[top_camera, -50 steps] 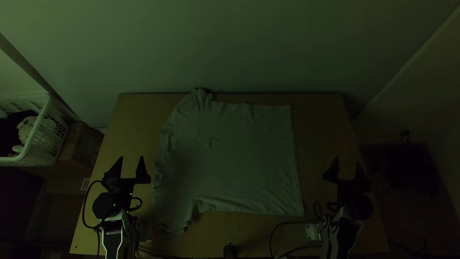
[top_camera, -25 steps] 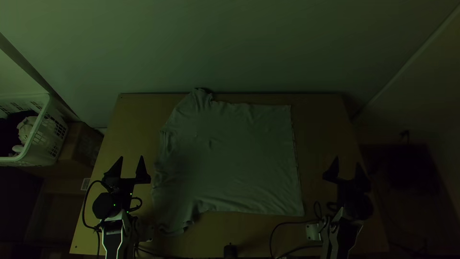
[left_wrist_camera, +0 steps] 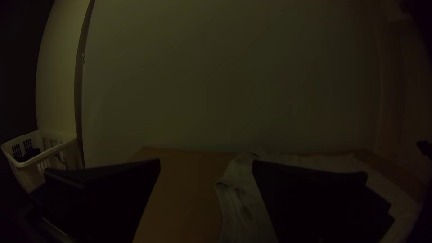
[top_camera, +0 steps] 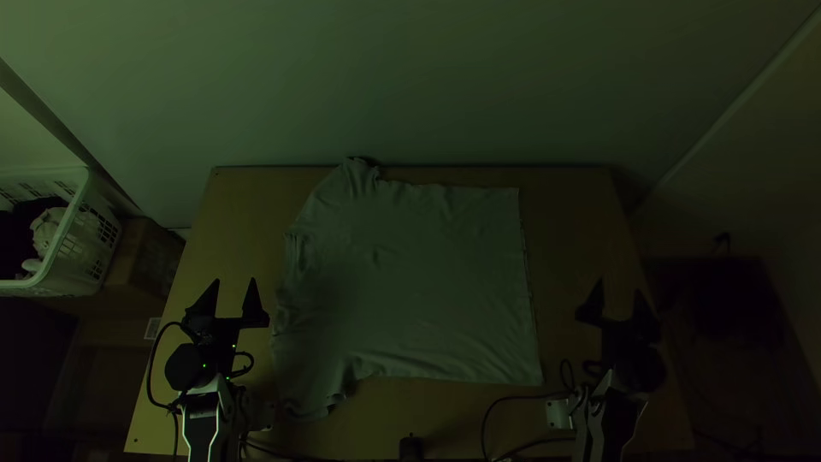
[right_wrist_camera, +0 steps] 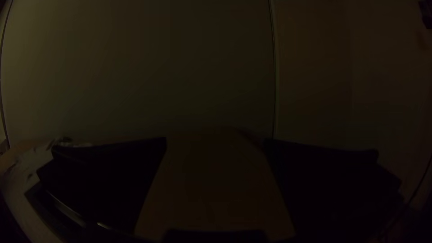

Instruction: Fold the t-shirt

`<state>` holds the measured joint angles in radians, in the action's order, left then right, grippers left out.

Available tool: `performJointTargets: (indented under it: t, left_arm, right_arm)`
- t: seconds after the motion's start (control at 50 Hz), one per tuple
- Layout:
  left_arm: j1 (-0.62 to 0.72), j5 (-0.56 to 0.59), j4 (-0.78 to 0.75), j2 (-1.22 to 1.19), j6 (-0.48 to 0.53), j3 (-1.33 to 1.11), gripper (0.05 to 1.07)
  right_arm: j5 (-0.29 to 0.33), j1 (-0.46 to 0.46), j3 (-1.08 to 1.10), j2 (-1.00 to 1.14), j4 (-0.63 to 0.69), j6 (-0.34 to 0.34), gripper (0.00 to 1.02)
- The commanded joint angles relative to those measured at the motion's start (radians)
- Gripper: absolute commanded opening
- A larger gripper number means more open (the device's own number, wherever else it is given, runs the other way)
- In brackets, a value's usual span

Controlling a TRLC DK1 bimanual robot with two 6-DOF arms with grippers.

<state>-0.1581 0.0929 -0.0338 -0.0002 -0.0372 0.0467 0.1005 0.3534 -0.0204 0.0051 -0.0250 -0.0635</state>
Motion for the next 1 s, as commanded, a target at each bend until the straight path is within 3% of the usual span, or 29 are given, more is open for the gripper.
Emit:
performJointTargets:
  t: [0.0,0.18,0.4,0.7,0.98]
  left_arm:
    - [-0.001,0.001,0.023,-0.001,-0.018,-0.045,1.03]
    - [0.008,-0.082,0.041,-0.001,-0.016,-0.044,1.03]
    - [-0.004,-0.084,0.005,-0.003,0.002,-0.033,1.03]
    - [-0.014,-0.084,-0.012,0.023,0.003,0.099,1.03]
    - [-0.004,-0.082,-0.112,0.298,0.003,0.321,1.03]
  right_arm:
    - [-0.005,-0.011,0.014,-0.008,0.014,-0.013,0.98]
    - [-0.019,-0.010,0.014,-0.010,0.013,-0.016,0.98]
    - [-0.019,-0.016,-0.013,-0.010,-0.019,-0.007,0.98]
    - [-0.018,-0.091,-0.124,0.012,-0.053,-0.009,0.98]
    - [-0.018,-0.140,-0.294,0.236,-0.168,-0.004,0.98]
